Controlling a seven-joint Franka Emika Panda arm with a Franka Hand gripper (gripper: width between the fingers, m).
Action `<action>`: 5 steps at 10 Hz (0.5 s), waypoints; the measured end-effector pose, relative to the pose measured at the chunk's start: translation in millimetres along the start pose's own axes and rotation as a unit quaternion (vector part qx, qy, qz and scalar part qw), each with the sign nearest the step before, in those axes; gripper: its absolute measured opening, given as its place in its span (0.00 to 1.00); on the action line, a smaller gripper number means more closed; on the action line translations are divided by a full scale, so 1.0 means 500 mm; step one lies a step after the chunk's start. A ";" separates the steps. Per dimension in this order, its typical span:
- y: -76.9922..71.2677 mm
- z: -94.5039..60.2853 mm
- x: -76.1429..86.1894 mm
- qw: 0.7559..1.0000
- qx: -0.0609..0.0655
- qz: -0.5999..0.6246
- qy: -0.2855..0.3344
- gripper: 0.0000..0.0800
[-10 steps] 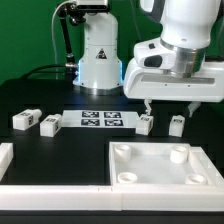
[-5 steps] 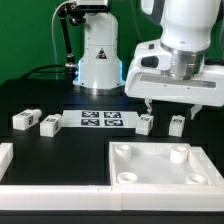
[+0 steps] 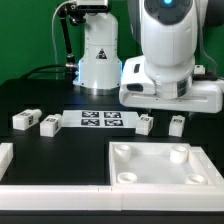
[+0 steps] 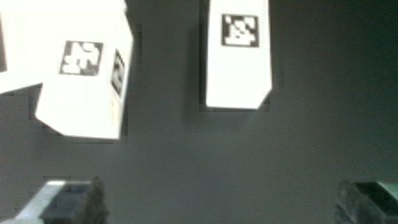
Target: Assemble square table
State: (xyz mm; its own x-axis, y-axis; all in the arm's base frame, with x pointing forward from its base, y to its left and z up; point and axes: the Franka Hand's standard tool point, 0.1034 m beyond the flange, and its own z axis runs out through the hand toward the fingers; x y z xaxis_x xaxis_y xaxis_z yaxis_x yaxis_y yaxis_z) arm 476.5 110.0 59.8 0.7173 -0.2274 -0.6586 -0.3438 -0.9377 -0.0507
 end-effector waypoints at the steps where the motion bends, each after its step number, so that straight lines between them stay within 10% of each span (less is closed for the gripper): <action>1: 0.004 0.004 -0.001 1.000 -0.004 0.001 -0.029 0.81; 5: -0.030 0.047 -0.003 0.996 0.004 0.024 -0.090 0.81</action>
Offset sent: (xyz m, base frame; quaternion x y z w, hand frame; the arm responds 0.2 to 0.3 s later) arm -0.0081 0.0335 -0.0068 0.0444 -0.0839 0.0618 0.9936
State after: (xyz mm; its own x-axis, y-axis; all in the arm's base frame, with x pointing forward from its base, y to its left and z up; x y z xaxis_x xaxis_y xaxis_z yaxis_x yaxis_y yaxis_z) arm 466.4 130.4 44.0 0.5798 -0.2204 -0.7844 -0.3806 -0.9245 -0.0215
